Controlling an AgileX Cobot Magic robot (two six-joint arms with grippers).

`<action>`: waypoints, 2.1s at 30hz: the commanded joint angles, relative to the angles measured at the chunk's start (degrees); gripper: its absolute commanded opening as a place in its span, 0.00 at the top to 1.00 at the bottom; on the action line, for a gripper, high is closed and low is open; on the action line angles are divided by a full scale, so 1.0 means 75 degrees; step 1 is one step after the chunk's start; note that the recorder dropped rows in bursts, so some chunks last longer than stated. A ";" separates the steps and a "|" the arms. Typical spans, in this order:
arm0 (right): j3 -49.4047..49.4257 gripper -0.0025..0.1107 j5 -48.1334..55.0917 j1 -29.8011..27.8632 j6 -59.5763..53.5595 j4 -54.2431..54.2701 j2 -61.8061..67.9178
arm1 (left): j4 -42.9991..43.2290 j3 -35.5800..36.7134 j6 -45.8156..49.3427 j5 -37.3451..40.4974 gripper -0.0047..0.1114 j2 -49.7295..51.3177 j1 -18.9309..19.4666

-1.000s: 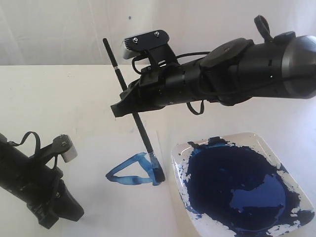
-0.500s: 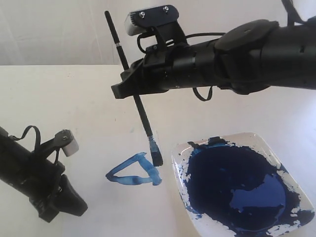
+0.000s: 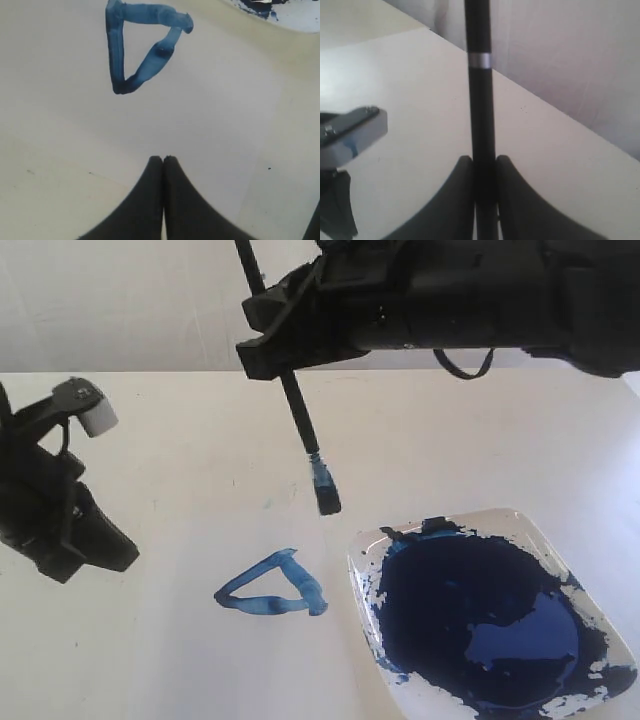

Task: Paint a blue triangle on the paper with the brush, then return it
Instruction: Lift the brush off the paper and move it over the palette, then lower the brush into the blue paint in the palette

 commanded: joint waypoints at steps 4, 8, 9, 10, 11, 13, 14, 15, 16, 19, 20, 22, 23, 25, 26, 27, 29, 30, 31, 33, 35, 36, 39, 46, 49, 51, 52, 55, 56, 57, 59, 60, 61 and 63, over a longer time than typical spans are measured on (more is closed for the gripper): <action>0.0332 0.98 0.0279 -0.0114 0.2539 -0.2679 -0.0858 | -0.0269 0.0156 -0.0264 0.0239 0.96 -0.1417 -0.0013; 0.0388 0.98 0.0350 -0.0536 0.4519 -0.4066 -0.1107 | -0.0611 0.0436 -0.0264 0.0289 0.96 -0.2015 -0.0013; 0.0388 0.98 0.0350 -0.0667 0.4794 -0.4348 -0.1127 | -0.0611 0.0482 -0.0264 0.0275 0.96 -0.2129 -0.0013; 0.0388 0.98 0.0318 -0.0842 0.5316 -0.4678 -0.1193 | -0.0611 0.0519 -0.0246 0.0224 0.96 -0.2263 -0.0013; 0.0388 0.98 0.0298 -0.1032 0.5751 -0.4979 -0.1227 | -0.0611 0.0561 -0.0246 0.0207 0.96 -0.2371 -0.0013; 0.0388 0.98 0.0298 -0.1393 0.6385 -0.5391 -0.1280 | -0.0595 0.0631 -0.0246 0.0124 0.96 -0.2523 -0.0013; 0.0388 0.98 0.0330 -0.1640 0.6645 -0.5567 -0.1283 | -0.0612 0.0668 -0.0246 0.0124 0.96 -0.2602 -0.0013; 0.0388 0.98 0.0362 -0.1816 0.6863 -0.5620 -0.1283 | -0.0629 0.0682 -0.0246 0.0091 0.96 -0.2638 -0.0013; 0.0388 0.98 0.0391 -0.2036 0.7094 -0.5688 -0.1283 | -0.0629 0.0682 -0.0246 0.0092 0.96 -0.2678 -0.0013; 0.0388 0.98 0.0522 -0.2569 0.7615 -0.5741 -0.1283 | -0.0739 0.0682 -0.0246 0.0032 0.96 -0.2697 -0.0013; 0.0388 0.98 0.0580 -0.2720 0.7843 -0.5741 -0.1283 | -0.0776 0.0682 -0.0246 0.0008 0.96 -0.2697 -0.0013; 0.0388 0.98 0.0707 -0.2930 0.8496 -0.5728 -0.1283 | -0.0921 0.0682 -0.0246 -0.0052 0.96 -0.2697 -0.0013; 0.0388 0.98 0.0765 -0.3001 0.8871 -0.5728 -0.1283 | -0.1026 0.0682 -0.0246 -0.0089 0.96 -0.2697 -0.0013; 0.0388 0.98 0.0781 -0.3035 0.9086 -0.5749 -0.1283 | -0.1183 0.0682 -0.0246 -0.0102 0.96 -0.2697 -0.0013; 0.0388 0.98 0.0765 -0.3032 0.9086 -0.5749 -0.1283 | -0.1219 0.0682 -0.0246 -0.0102 0.96 -0.2697 -0.0013; 0.0388 0.98 0.0765 -0.3032 0.9086 -0.5749 -0.1283 | -0.1274 0.0682 -0.0246 -0.0102 0.96 -0.2697 -0.0013; 0.0388 0.98 0.0782 -0.3032 0.9055 -0.5807 -0.1283 | -0.1310 0.0682 -0.0246 -0.0102 0.96 -0.2697 -0.0013; 0.0388 0.98 0.0782 -0.3051 0.9055 -0.5863 -0.1283 | -0.1310 0.0682 -0.0246 -0.0102 0.96 -0.2697 -0.0013; 0.0388 0.98 0.0765 -0.3088 0.9103 -0.5877 -0.1267 | -0.1310 0.0682 -0.0246 -0.0102 0.96 -0.2697 -0.0013; 0.0388 0.98 0.0576 -0.3295 0.9611 -0.5881 -0.1183 | -0.1310 0.0682 -0.0246 -0.0102 0.96 -0.2697 -0.0013; 0.0369 0.98 0.0414 -0.3678 1.0443 -0.5881 -0.1028 | -0.1329 0.0682 -0.0246 -0.0102 0.96 -0.2697 -0.0013; 0.0304 0.98 0.0487 -0.3896 1.0857 -0.5861 -0.0923 | -0.1345 0.0682 -0.0246 -0.0102 0.96 -0.2697 -0.0013; 0.0165 0.98 0.1088 -0.4475 1.1492 -0.5623 -0.0519 | -0.1345 0.0682 -0.0246 -0.0102 0.96 -0.2697 -0.0013; 0.0040 0.98 0.3341 -0.5222 1.0957 -0.5260 0.0605 | -0.1501 0.0682 -0.0246 -0.0102 0.96 -0.2697 -0.0013; 0.0040 0.98 0.3552 -0.5273 1.0957 -0.5146 0.0990 | -0.1501 0.0682 -0.0246 -0.0102 0.96 -0.2697 -0.0013; 0.0040 0.98 0.3581 -0.5273 1.0957 -0.5146 0.1216 | -0.1501 0.0682 -0.0246 -0.0102 0.96 -0.2697 -0.0013; 0.0040 0.98 0.3581 -0.5273 1.0957 -0.5146 0.1302 | -0.1501 0.0682 -0.0246 -0.0102 0.96 -0.2697 -0.0013; 0.0040 0.98 0.3565 -0.5273 1.0957 -0.5146 0.1586 | -0.1499 0.0682 -0.0246 -0.0120 0.96 -0.2697 -0.0013; 0.0071 0.98 0.3565 -0.5273 1.0973 -0.5146 0.1681 | -0.1499 0.0682 -0.0246 -0.0151 0.96 -0.2697 -0.0013; 0.0112 0.98 0.3550 -0.5273 1.1019 -0.5146 0.1770 | -0.1499 0.0682 -0.0246 -0.0165 0.96 -0.2697 -0.0013; 0.0241 0.98 0.3458 -0.5273 1.1030 -0.5111 0.1941 | -0.1499 0.0682 -0.0246 -0.0197 0.96 -0.2697 -0.0013; 0.0304 0.98 0.3424 -0.5273 1.1030 -0.5111 0.2009 | -0.1499 0.0682 -0.0246 -0.0209 0.96 -0.2697 -0.0013; 0.0387 0.98 0.3348 -0.5273 1.1030 -0.5111 0.2079 | -0.1499 0.0682 -0.0246 -0.0215 0.96 -0.2697 -0.0013; 0.0558 0.98 0.3200 -0.5273 1.1030 -0.5111 0.2184 | -0.1499 0.0682 -0.0246 -0.0214 0.96 -0.2684 -0.0013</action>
